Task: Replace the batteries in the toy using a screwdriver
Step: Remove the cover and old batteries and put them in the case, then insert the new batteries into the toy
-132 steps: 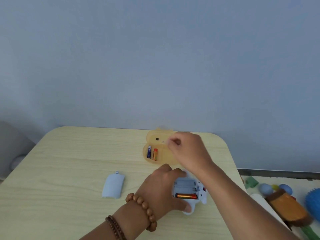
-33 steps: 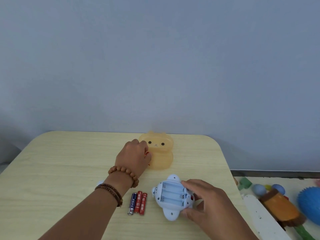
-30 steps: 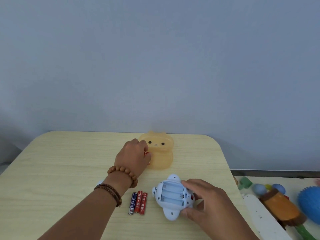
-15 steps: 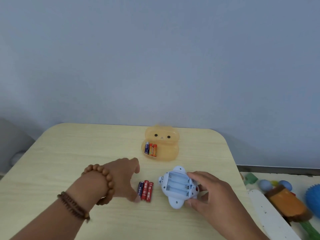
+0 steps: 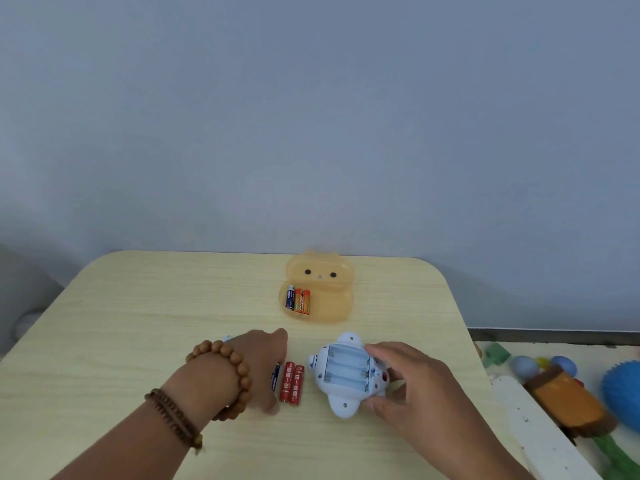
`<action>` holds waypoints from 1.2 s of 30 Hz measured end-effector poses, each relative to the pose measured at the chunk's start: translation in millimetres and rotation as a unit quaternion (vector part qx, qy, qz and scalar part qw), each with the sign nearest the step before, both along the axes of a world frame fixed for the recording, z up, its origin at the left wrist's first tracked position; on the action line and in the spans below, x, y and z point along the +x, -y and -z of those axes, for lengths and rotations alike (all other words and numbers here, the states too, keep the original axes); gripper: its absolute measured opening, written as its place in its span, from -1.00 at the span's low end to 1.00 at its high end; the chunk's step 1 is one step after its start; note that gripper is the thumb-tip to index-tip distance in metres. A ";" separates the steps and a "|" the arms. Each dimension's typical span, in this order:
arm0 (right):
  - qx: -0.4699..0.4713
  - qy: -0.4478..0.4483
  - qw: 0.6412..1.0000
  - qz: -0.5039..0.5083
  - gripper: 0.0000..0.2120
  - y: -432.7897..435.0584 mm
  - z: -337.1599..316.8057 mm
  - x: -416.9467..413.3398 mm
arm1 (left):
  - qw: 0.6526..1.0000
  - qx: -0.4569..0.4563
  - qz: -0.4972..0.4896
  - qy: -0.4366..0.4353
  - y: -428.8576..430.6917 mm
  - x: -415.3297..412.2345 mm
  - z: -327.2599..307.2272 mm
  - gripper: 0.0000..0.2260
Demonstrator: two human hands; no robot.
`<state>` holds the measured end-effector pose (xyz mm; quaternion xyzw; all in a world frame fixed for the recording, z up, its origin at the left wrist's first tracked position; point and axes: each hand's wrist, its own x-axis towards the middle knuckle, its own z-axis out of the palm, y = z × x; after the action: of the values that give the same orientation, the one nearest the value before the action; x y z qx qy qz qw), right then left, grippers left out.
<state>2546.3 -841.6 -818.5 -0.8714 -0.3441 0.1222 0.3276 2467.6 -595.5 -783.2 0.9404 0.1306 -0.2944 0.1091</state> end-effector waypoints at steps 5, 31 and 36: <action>-0.005 0.001 1.000 -0.001 -0.40 -1.3 -1.1 -0.1 | 0.998 -0.036 -0.035 0.048 -11.3 -1.0 -5.5 -0.65; 0.000 0.000 1.000 -0.009 -0.41 -1.2 -4.0 -1.7 | 0.869 -0.225 0.038 0.440 37.5 17.6 -20.7 -0.89; 0.005 -0.002 1.000 -0.006 -0.40 -0.3 -0.8 -1.4 | 0.868 -0.177 0.115 0.449 34.7 20.3 -10.0 -0.85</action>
<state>2544.9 -841.2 -817.7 -0.8673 -0.3498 0.1243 0.3318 2487.9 -630.2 -773.2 0.9444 -0.0956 0.1306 0.2863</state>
